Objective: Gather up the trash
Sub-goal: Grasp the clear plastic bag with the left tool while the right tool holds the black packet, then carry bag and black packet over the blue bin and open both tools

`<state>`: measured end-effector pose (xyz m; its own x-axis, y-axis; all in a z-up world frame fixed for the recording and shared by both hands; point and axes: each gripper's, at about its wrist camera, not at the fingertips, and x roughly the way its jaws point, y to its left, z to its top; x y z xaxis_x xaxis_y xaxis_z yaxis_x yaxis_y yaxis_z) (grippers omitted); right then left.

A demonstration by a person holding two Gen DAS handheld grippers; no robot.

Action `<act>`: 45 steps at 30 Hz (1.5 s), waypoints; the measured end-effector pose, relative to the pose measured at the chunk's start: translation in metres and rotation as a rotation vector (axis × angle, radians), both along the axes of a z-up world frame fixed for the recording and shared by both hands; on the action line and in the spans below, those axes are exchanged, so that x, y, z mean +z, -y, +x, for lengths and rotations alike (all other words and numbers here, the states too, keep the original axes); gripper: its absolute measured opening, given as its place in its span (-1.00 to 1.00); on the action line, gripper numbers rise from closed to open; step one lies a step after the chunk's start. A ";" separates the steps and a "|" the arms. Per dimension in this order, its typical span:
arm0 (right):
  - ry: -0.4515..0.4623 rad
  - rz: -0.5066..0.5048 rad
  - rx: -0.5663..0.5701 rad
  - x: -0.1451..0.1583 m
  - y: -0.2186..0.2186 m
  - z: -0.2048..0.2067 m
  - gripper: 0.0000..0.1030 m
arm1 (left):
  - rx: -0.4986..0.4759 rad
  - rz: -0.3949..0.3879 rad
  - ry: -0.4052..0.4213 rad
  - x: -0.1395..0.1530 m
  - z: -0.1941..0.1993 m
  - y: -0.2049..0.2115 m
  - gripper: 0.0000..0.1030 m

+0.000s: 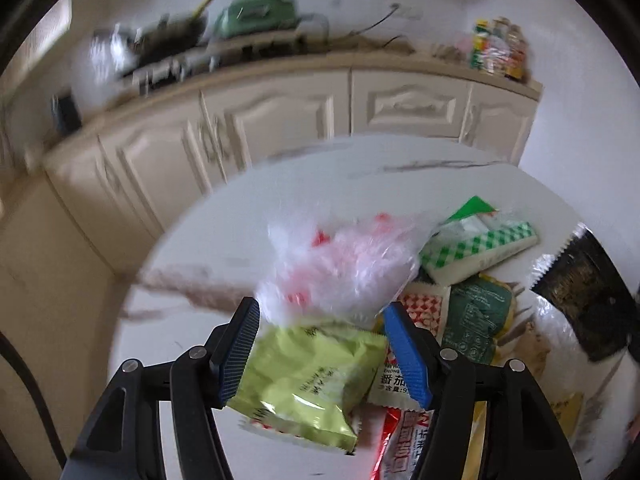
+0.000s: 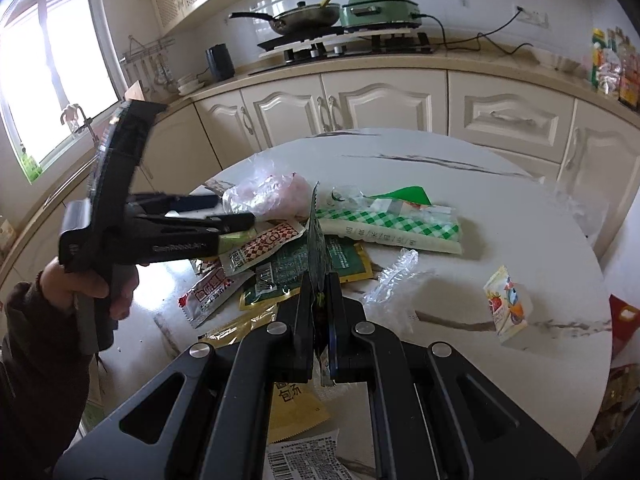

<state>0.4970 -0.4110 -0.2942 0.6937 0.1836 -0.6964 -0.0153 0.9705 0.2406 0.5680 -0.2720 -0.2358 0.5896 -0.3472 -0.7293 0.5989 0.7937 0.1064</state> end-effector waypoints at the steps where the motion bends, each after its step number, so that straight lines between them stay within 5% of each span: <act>1: -0.001 -0.003 -0.001 0.000 0.001 0.000 -0.89 | -0.020 0.025 0.042 0.003 -0.003 0.007 0.22; 3: 0.002 -0.002 -0.007 0.000 0.003 0.000 -0.89 | -0.061 0.060 0.043 0.000 -0.003 0.020 0.43; 11: 0.003 0.015 -0.021 0.000 0.011 0.003 -0.89 | -0.120 0.128 -0.021 -0.031 0.036 0.065 0.39; 15: 0.003 0.018 -0.022 -0.001 0.011 0.004 -0.89 | -0.107 0.137 -0.026 -0.034 0.054 0.075 -0.13; 18: 0.002 0.018 -0.022 0.000 0.010 0.004 -0.89 | -0.109 0.126 -0.030 -0.038 0.059 0.079 -0.24; 26: 0.016 0.010 -0.024 0.007 0.007 0.001 -0.89 | -0.063 -0.036 -0.059 -0.017 0.050 0.033 -0.54; 36: 0.085 -0.005 -0.005 0.042 -0.029 -0.007 -0.89 | -0.038 -0.197 -0.021 0.026 -0.001 -0.044 -0.55; 45: 0.131 -0.015 0.139 0.069 -0.132 -0.003 -0.89 | 0.118 -0.250 0.038 0.042 -0.106 -0.201 -0.54</act>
